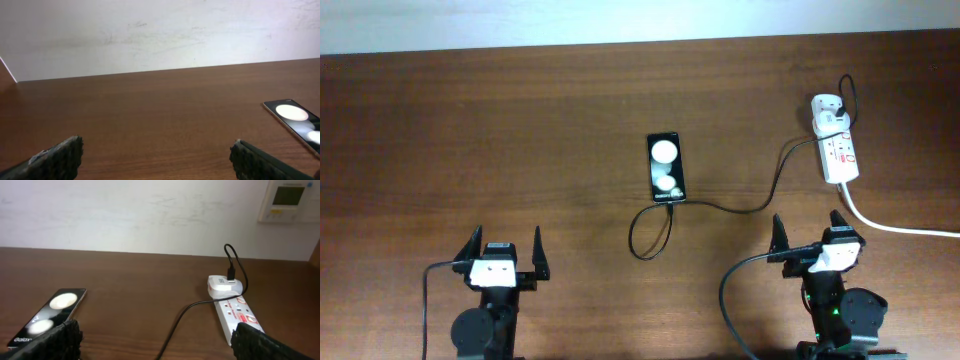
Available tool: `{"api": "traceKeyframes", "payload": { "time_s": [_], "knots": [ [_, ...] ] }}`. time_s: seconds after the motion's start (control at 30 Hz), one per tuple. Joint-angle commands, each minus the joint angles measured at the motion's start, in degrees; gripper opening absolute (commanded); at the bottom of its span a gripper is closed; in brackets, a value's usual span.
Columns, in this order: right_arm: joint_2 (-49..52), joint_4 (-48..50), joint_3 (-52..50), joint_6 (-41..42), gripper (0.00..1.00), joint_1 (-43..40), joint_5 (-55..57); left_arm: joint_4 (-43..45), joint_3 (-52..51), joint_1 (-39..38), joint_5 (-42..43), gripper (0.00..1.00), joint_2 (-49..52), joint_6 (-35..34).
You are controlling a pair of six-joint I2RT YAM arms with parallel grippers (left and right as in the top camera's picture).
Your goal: Plug charger to phone and switch on socket
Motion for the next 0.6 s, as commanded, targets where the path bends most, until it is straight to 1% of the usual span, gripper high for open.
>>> {"api": "traceKeyframes", "payload": {
  "time_s": [0.0, 0.57],
  "knots": [
    [-0.6, -0.2, -0.3, -1.1, 0.99, 0.6, -1.6, -0.4, -0.1, 0.3, -0.2, 0.99, -0.2, 0.7],
    [-0.6, -0.2, -0.3, -1.0, 0.99, 0.6, -1.0, -0.4, -0.1, 0.3, -0.2, 0.99, -0.2, 0.7]
  ]
}}
